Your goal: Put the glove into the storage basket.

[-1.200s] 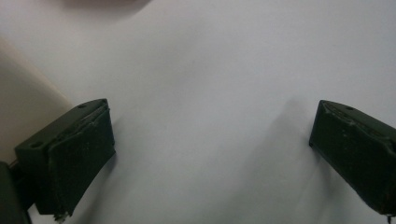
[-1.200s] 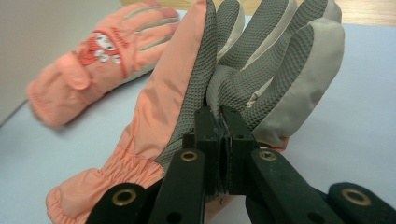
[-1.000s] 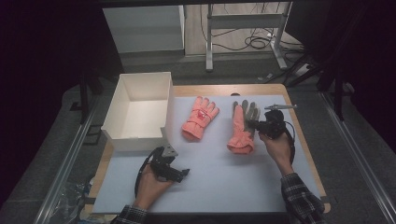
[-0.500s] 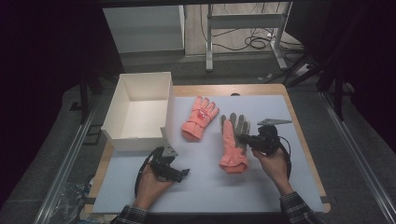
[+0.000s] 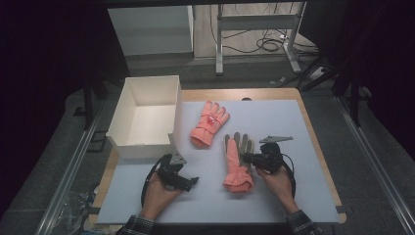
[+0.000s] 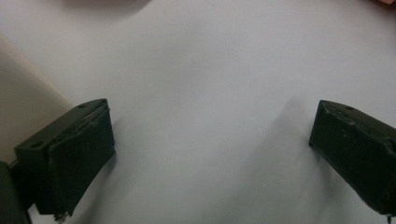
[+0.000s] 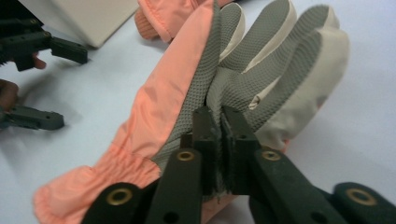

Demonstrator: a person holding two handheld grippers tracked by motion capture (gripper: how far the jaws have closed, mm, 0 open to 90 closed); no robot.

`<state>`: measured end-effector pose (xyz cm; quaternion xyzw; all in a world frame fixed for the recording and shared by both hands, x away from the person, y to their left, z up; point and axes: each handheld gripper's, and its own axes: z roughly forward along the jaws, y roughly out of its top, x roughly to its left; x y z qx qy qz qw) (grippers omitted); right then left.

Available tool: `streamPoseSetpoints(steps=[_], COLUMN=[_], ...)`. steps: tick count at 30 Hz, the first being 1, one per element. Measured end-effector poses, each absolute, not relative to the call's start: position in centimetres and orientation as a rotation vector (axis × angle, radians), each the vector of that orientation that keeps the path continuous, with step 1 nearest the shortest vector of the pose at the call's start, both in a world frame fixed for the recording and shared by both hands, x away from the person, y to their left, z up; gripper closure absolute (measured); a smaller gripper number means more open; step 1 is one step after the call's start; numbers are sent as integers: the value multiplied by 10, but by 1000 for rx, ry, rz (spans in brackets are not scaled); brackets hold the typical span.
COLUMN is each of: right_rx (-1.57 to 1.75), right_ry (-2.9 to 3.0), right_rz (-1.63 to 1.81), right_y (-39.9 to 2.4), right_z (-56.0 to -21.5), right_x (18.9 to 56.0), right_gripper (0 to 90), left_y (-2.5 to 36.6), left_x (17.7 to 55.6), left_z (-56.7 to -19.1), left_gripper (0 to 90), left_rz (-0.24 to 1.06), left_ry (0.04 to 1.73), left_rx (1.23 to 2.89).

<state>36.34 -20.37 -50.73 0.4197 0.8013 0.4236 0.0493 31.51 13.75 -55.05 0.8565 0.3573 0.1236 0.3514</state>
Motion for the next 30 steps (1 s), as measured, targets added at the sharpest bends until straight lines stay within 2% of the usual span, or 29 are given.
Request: streamPoseSetpoints(steps=[2,6,16,30], right_rx=[1252,1207,1152,1137], right_ry=[2444,2433,2365,2391], right_rz=[1251,1213,1241,1218], right_y=[-204,-206,-203,-168], right_z=[-507,-500,-468,-455], right_x=[364,366,383,429], right_gripper=[747,673,537,469], left_y=[137,137,138,138], left_x=[315,315,315,315], left_z=[-550,-550,-550,-550], left_gripper=[1,1,1,1], left_rz=[320,320,323,320], left_ry=[925,925,921,922], left_rx=[2217,2217,2218,2223])
